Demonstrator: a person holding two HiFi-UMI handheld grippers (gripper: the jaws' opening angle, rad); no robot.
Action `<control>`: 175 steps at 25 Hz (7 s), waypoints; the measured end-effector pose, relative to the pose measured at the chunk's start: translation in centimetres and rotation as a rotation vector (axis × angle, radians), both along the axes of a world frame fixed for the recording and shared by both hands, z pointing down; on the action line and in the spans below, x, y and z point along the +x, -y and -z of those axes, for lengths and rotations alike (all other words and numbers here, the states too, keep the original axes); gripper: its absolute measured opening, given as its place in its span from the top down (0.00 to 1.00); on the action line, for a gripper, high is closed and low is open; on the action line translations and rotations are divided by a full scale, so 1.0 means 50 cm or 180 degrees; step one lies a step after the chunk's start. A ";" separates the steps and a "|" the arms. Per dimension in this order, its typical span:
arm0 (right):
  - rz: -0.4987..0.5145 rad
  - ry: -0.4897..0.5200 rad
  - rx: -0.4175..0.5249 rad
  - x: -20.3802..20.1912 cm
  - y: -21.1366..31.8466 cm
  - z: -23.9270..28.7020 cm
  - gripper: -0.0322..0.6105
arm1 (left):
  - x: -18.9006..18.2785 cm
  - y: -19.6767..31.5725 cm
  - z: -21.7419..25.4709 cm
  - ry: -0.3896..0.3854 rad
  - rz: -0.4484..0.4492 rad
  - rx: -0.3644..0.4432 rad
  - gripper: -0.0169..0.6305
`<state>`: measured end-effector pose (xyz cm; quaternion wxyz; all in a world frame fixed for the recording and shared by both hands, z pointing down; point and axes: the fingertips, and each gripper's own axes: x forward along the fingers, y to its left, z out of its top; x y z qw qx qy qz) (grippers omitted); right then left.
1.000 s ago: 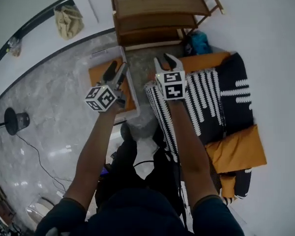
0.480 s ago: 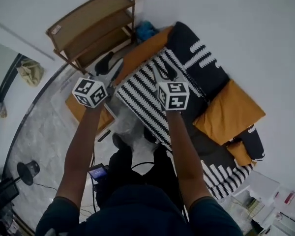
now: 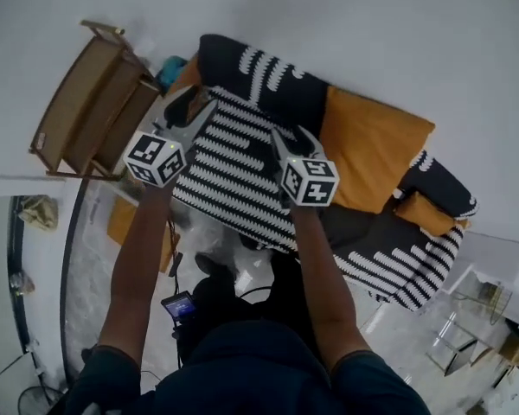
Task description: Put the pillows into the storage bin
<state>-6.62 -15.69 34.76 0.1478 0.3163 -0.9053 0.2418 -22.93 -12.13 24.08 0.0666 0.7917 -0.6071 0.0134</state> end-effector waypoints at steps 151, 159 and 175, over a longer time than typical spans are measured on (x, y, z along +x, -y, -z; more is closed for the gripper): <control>0.1607 -0.0890 -0.2971 -0.644 -1.050 -0.571 0.83 | -0.848 -1.007 -0.480 0.0997 0.1924 -0.2353 0.81; 0.1309 -0.0168 -0.2112 -0.586 -0.731 -0.376 0.93 | -0.703 -0.769 -0.314 0.1269 0.1492 -0.1886 0.82; -0.0495 0.0978 -0.1232 0.029 -0.136 -0.107 0.93 | -0.094 -0.108 -0.024 0.1856 -0.0143 -0.0821 0.82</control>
